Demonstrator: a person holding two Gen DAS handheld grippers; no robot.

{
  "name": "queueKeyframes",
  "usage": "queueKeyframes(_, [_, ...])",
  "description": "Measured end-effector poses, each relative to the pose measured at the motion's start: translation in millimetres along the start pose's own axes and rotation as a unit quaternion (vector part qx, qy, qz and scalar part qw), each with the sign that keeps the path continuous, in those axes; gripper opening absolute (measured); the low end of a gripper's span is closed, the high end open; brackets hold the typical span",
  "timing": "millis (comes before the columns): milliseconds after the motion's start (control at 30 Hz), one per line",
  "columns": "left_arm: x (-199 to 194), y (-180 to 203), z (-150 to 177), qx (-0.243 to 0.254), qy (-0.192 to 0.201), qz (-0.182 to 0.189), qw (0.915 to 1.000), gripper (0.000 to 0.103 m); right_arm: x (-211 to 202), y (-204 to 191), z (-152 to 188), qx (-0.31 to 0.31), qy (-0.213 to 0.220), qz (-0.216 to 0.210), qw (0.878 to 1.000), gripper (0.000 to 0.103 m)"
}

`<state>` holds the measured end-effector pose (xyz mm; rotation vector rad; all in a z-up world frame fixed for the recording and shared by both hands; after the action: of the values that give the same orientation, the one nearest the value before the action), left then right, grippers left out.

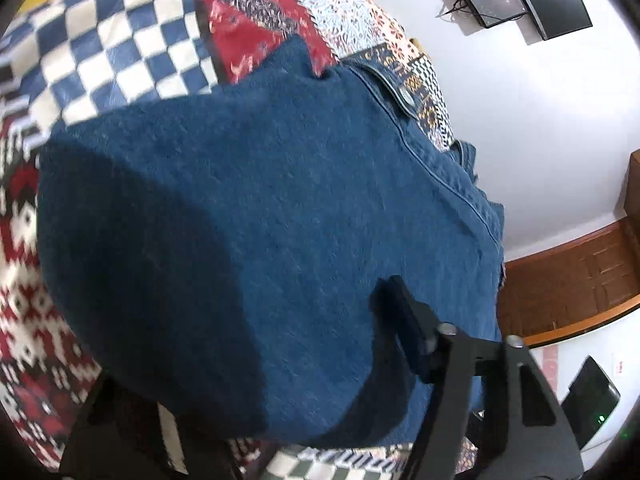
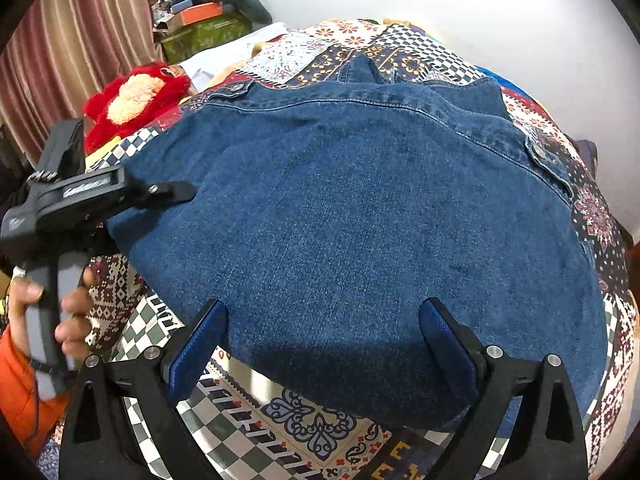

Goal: Fold large clothes

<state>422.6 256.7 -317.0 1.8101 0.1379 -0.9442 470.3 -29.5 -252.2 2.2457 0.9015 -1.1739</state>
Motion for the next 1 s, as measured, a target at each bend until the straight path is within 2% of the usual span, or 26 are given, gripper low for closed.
queueKeyframes(67, [-5,-2,-6,-0.001,0.012,0.003,0.9999,0.048,-3,0,0,0.001,-0.001,0.002,1.0,0.097])
queueKeyframes(133, [-15,0,-10,0.001,0.035,0.0,0.9994,0.034,-8,0,-1,0.004,-0.002,0.008,1.0,0.097])
queueKeyframes(233, [-30,10,-11,0.006,0.048,0.007,0.9988,0.028,-15,1,-3,0.007,-0.002,0.014,1.0,0.097])
queueKeyframes(367, [-64,39,-4,0.065,0.093,0.003,0.9936,0.024,-34,-2,-7,0.002,0.006,0.027,1.0,0.097])
queueKeyframes(533, [-113,53,4,0.102,0.148,-0.004,0.9836,0.022,-56,-15,-19,-0.025,0.024,0.045,0.998,0.097])
queueKeyframes(767, [-177,59,17,0.18,0.227,-0.056,0.9554,0.022,-60,-46,-42,-0.045,0.052,0.028,0.997,0.097])
queueKeyframes(867, [-185,66,22,0.22,0.253,-0.085,0.9383,0.022,-41,-59,-50,-0.049,0.041,0.01,0.998,0.097])
queueKeyframes(1000, [-179,73,28,0.26,0.261,-0.11,0.9231,0.022,-2,-78,-54,-0.067,0.003,-0.019,0.998,0.097])
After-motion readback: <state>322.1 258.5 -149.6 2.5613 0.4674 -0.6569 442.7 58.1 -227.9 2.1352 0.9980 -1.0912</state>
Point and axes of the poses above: each gripper's, at about its wrist camera, not at the fingertips, and x roughly the way its jaws point, y to its right, z to its underside, the point moved 1 cm from there along x, roughly the way its jaws point, and after that the axes turned 11 degrees about -x, right-handed, at the moved point
